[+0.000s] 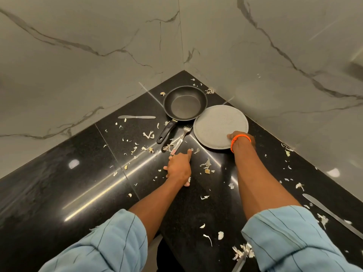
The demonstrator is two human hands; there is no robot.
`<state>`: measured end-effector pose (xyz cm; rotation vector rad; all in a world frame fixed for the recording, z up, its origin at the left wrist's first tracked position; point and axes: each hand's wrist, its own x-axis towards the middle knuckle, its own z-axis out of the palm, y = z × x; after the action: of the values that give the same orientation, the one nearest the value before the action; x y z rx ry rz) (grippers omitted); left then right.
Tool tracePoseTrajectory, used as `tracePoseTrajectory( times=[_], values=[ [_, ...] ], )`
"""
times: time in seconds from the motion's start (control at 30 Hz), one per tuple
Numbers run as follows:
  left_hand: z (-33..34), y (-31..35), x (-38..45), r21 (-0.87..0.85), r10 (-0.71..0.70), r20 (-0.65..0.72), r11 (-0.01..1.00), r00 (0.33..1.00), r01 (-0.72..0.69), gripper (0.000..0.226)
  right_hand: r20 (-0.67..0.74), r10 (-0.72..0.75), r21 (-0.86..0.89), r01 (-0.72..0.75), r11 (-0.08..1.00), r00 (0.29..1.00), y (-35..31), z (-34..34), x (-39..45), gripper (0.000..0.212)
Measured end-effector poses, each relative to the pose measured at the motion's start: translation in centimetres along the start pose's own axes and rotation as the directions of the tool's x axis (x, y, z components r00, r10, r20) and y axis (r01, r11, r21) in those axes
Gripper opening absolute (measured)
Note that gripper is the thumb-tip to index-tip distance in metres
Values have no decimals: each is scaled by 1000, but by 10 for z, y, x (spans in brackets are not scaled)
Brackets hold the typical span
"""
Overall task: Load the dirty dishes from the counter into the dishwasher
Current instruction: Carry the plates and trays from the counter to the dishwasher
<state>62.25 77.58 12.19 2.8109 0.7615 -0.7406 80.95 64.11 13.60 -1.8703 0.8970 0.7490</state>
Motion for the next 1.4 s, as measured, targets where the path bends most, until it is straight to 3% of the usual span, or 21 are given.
tracePoseTrajectory(
  times=[0.13,0.2,0.4,0.57,0.77,0.83,0.93,1.0,1.03,1.13,1.2,1.27,1.4],
  values=[
    [0,-1,1,20,18,-6,1000,1000,-18,108,175,-37,312,-19,950,984,16,4,42,57],
    [1,-1,0,17,21,-21,1000,1000,-21,108,168,-71,478,-18,878,983,29,-5,26,47],
    [1,-2,-2,-20,35,-32,999,999,-35,115,13,-260,717,173,675,965,56,-40,-46,77],
    [4,-6,-3,-100,45,-79,994,996,-53,100,22,-424,701,289,652,905,70,-75,-86,38],
    [7,-23,-16,-106,113,-124,986,986,-126,64,23,-574,369,526,766,819,87,-106,-145,28],
    [9,-26,-27,-190,94,-109,975,990,-113,64,-42,-583,279,570,773,811,95,-107,-160,27],
    [8,-13,-48,-316,133,-141,933,981,-172,86,-180,-588,238,615,752,789,106,-107,-181,28],
    [4,2,-74,-341,333,-221,854,917,-393,94,-260,-550,294,607,738,794,118,-106,-197,24],
    [1,8,-89,-358,427,-274,786,862,-504,86,-298,-519,338,597,727,801,124,-107,-205,23],
    [-3,19,-110,-406,485,-402,666,777,-625,13,-349,-435,476,557,681,830,139,-119,-223,14],
    [-7,23,-119,-471,452,-431,625,780,-623,29,-339,-393,590,519,619,855,153,-138,-237,12],
    [-16,29,-131,-515,459,-451,566,765,-644,27,-305,-373,658,477,583,877,171,-160,-248,18],
    [-29,47,-160,-484,576,-491,444,654,-754,21,-311,-414,458,516,724,856,225,-208,-267,24]
  ],
)
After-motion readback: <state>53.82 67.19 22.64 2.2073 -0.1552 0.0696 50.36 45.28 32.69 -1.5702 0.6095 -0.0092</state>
